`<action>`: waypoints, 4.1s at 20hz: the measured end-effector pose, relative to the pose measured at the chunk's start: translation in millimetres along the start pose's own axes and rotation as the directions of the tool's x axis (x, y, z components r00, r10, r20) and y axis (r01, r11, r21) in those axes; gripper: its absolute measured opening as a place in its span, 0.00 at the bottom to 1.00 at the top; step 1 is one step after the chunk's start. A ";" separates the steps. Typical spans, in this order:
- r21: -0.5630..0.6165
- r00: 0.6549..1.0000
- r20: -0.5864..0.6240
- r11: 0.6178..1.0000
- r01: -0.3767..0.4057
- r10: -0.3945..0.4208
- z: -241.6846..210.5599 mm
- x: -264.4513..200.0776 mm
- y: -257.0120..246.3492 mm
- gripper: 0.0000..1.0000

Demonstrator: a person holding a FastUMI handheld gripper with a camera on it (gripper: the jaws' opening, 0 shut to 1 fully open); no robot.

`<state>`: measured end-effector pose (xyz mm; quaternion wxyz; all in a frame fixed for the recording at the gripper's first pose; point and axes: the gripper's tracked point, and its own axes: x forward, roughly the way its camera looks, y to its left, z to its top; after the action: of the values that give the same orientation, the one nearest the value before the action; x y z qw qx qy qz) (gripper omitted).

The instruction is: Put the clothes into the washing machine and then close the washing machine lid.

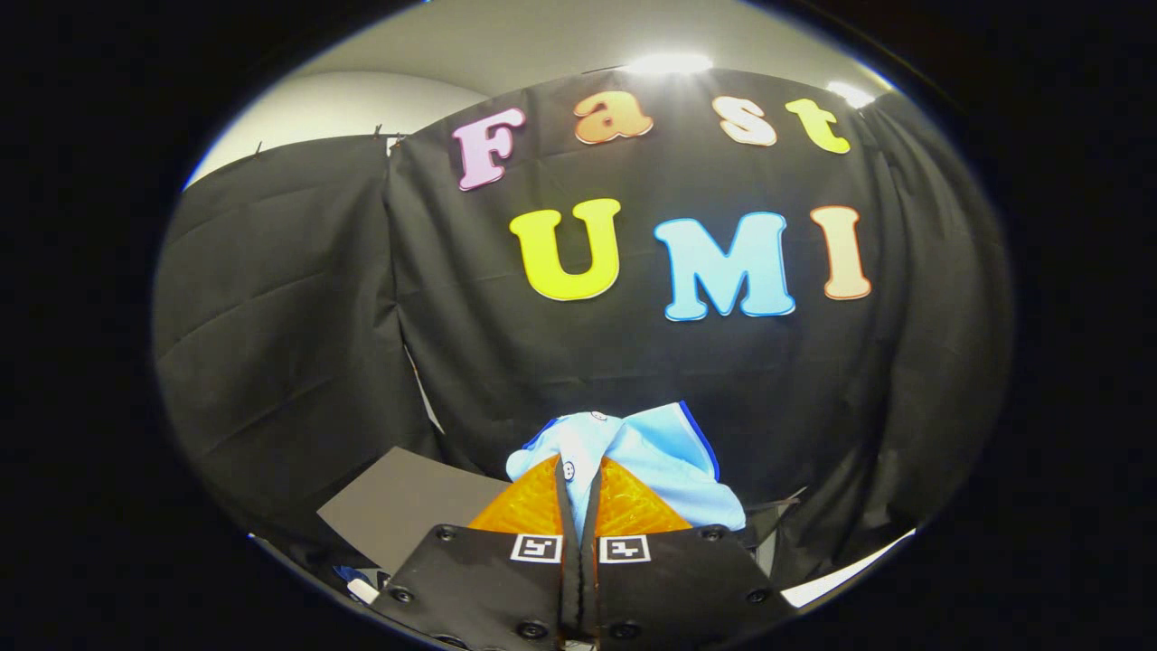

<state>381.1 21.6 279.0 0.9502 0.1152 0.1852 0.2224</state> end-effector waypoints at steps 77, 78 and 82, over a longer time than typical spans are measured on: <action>-0.003 0.750 -0.617 0.954 0.299 -0.237 -495.4 130.8 -133.6 0.96; -0.005 0.755 -0.611 0.955 0.296 -0.237 -493.9 130.3 -133.9 0.96; 0.001 0.769 -0.598 0.959 0.283 -0.226 -484.3 123.7 -131.9 0.96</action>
<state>339.0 29.9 -236.2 0.8597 0.0572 0.4961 0.1074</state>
